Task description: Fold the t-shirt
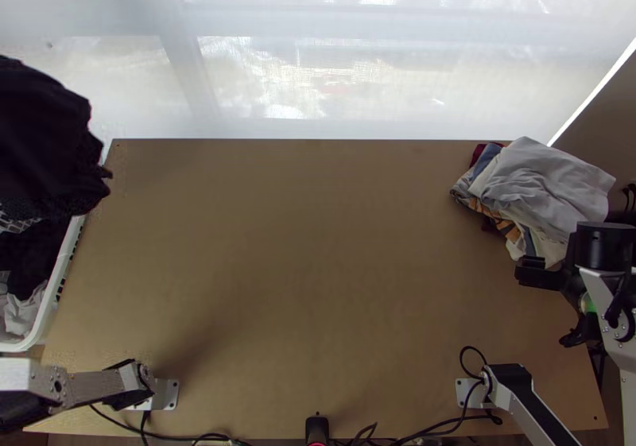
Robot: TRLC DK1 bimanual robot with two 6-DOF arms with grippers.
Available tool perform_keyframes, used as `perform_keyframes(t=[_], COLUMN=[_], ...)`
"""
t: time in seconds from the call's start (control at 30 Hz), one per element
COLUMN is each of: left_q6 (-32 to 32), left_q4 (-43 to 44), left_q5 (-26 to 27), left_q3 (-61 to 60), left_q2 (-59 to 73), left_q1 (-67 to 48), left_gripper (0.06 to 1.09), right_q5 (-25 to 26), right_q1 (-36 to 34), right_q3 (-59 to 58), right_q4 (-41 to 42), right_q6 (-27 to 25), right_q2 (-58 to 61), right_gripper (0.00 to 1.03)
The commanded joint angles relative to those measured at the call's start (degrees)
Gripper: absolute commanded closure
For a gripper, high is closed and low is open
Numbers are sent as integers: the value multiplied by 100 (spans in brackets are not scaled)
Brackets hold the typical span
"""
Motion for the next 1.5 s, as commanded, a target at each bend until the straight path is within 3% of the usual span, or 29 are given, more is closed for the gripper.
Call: perform_keyframes(t=[0.0, 0.13, 0.2, 0.5, 0.83, 0.87, 0.93, 1.03, 1.13, 1.2, 1.3, 1.47], left_q6=[-148, -244, -332, -112, 178, 239, 389, 512, 459, 380, 362, 380], left_q4=[-389, -538, -485, -90, 1026, 1141, 1369, 1563, 1369, 1009, 508, -872], left_q5=[-68, -1114, -1351, -1378, -2081, -2151, -2169, -2169, -2160, -2160, -2151, -2142], left_q3=[-588, -1827, -2416, -4086, -6037, -6195, -6503, -6793, -6810, -6696, -6503, -5782], left_q2=[-1001, -1335, -1423, -1546, -1573, -1564, -1564, -1555, -1555, -1581, -1783, -1845], left_q1=[-3169, -5823, -6473, -7071, -7511, -7414, -7062, -6517, -6025, -5832, -5805, -6096], left_gripper=[105, 105, 105, 105, 104, 101, 85, 42, 14, 11, 11, 11], right_q5=[-8, -8, -8, -78, -87, -96, -113, -183, -342, -500, -658, -676], right_q1=[-61, -105, -123, -246, -263, -263, -263, -211, 9, 220, 721, 1881], right_q3=[25, 51, 69, 16, -1, 16, 69, 183, 218, 262, 359, 403], right_q4=[-8, -34, -43, -52, -52, -61, -61, -61, -43, -87, -351, -236], right_q6=[0, 0, 0, 17, 8, 8, -9, -18, 8, -62, -721, -985], right_q2=[-55, -116, -151, -301, -441, -450, -459, -450, -362, -195, 139, 640], right_gripper=[5, 5, 5, 5, 5, 5, 5, 5, 5, 5, 5, 5])
